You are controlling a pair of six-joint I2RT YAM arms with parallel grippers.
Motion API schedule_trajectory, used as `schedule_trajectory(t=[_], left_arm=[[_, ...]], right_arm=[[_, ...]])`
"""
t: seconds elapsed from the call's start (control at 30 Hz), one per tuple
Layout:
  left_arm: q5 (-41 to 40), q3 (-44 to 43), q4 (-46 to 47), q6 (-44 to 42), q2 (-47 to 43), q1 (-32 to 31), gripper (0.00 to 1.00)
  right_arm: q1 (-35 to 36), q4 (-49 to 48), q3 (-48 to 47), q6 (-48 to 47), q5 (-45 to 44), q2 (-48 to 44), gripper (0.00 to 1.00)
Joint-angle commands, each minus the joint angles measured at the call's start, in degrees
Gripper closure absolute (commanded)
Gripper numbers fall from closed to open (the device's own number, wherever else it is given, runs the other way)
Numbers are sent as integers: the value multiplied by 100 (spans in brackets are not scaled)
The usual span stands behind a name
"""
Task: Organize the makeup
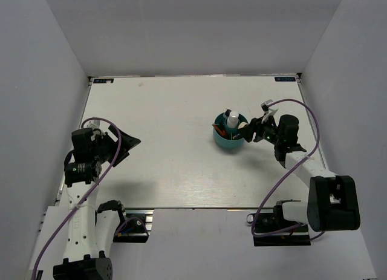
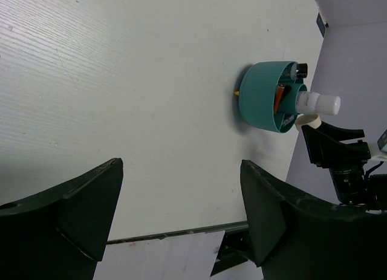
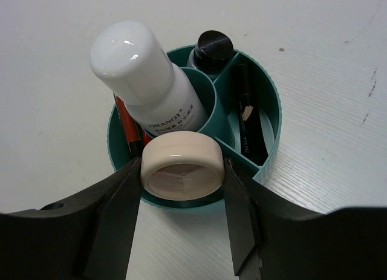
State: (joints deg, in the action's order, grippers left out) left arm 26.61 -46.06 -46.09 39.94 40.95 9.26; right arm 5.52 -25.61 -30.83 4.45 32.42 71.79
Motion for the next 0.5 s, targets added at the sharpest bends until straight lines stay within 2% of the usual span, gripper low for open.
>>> schedule_trajectory(t=[0.0, 0.47], left_arm=[[72, 45, 109, -22, 10, 32, 12], [72, 54, 249, 5, 150, 32, 12]], right_arm=[[-33, -489, -160, 39, 220, 81, 100], [-86, -814, -336, 47, 440, 511, 100]])
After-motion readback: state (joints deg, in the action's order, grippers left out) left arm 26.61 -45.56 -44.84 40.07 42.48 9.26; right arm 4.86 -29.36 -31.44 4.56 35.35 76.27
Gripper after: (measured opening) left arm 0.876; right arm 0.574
